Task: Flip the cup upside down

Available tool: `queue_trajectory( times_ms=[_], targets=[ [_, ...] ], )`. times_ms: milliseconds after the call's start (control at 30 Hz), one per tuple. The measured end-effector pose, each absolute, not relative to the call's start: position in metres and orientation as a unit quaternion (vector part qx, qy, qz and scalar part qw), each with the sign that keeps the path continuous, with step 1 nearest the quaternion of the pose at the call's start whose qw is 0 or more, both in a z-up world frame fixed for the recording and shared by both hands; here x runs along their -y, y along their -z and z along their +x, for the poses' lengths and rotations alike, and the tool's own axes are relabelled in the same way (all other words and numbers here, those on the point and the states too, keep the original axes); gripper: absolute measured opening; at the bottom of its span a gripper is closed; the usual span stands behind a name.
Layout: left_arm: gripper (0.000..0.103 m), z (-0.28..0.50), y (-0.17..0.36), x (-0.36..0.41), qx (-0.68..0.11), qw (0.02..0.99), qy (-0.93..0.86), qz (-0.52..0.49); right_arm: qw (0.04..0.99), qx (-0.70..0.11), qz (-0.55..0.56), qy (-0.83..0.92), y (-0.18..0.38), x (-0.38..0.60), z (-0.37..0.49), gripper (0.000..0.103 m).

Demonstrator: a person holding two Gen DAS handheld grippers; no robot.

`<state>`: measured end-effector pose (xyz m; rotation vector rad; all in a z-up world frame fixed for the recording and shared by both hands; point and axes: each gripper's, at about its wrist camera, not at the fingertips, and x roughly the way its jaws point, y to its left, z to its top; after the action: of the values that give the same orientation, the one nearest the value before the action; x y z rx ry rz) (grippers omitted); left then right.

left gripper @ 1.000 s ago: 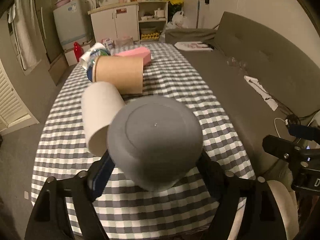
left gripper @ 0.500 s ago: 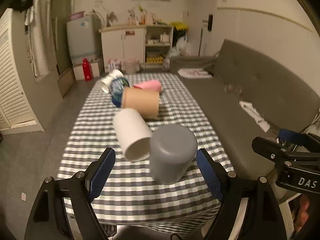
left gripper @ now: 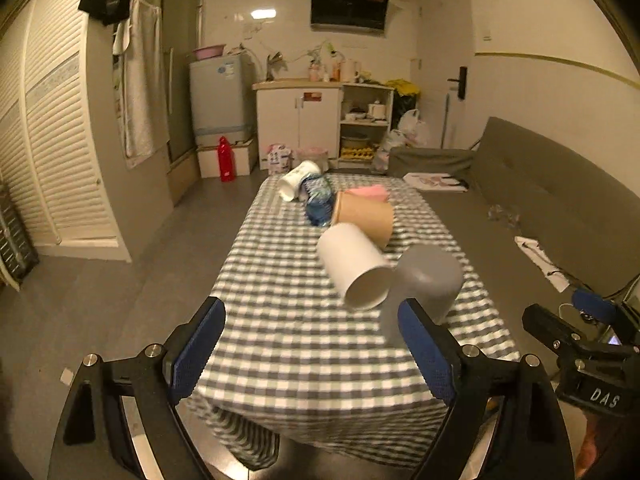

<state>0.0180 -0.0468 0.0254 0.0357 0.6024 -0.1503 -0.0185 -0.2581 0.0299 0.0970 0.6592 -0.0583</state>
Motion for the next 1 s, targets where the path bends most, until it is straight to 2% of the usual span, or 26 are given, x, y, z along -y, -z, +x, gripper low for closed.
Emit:
queue_trajectory(
  times_ms=[267,333,1000],
  targets=[
    [0.092,0.019,-0.001,0.039,-0.306,0.951,0.05,0.02,0.943,-0.331,0.037,0.02,-0.004,0.247,-0.012,0.099],
    [0.092,0.02,0.0,0.038,-0.305,0.951,0.046,0.019,0.943,-0.33,0.038,0.02,-0.002,0.248,-0.011,0.103],
    [0.092,0.024,0.007,0.028,-0.31,0.95,0.038,0.006,0.938,-0.345,0.013,0.019,0.007,0.235,-0.005,0.103]
  ],
)
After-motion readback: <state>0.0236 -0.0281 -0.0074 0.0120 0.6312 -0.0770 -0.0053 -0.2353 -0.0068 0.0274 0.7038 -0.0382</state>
